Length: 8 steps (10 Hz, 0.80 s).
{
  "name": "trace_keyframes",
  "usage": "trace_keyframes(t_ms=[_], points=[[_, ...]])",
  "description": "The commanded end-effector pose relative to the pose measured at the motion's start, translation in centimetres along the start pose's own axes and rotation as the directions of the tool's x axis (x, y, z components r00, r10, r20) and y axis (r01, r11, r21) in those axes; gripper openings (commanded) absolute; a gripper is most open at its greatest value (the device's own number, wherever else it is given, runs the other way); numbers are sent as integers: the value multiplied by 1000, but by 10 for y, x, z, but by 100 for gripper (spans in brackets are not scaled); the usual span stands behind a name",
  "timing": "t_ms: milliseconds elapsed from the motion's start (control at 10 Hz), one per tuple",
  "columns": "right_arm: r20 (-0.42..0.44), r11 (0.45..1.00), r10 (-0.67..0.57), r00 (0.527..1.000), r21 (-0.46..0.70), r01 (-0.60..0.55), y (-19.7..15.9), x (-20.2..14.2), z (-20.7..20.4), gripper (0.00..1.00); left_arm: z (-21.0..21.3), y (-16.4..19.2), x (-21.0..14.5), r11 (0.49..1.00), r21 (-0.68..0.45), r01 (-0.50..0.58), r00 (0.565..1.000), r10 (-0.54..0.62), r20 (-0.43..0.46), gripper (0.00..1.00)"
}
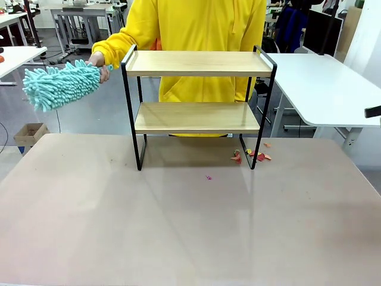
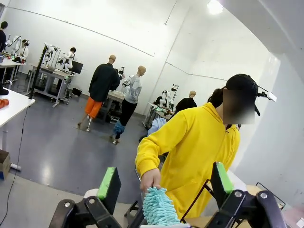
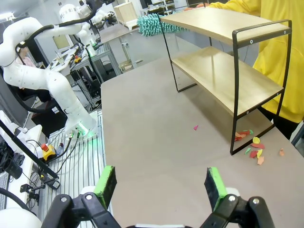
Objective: Clean the shelf.
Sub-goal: Hand the Duster back to the human.
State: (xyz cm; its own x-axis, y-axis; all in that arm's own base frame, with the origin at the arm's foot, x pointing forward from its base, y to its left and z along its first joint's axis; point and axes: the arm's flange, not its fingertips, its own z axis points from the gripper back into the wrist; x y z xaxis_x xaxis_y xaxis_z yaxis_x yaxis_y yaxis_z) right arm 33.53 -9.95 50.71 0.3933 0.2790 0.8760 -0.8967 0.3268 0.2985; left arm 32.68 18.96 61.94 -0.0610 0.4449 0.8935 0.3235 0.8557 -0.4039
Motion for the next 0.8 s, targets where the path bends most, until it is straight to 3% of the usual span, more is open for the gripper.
trace_keyframes(t_ms=[0, 700], points=[[-5, 1000, 14, 1000, 5, -14, 2, -1, 2, 100, 1, -2, -1, 1000, 10, 0, 1000, 0, 5, 100], [-5, 1000, 14, 1000, 5, -14, 2, -1, 2, 100, 1, -2, -1, 1000, 10, 0, 1000, 0, 5, 100]])
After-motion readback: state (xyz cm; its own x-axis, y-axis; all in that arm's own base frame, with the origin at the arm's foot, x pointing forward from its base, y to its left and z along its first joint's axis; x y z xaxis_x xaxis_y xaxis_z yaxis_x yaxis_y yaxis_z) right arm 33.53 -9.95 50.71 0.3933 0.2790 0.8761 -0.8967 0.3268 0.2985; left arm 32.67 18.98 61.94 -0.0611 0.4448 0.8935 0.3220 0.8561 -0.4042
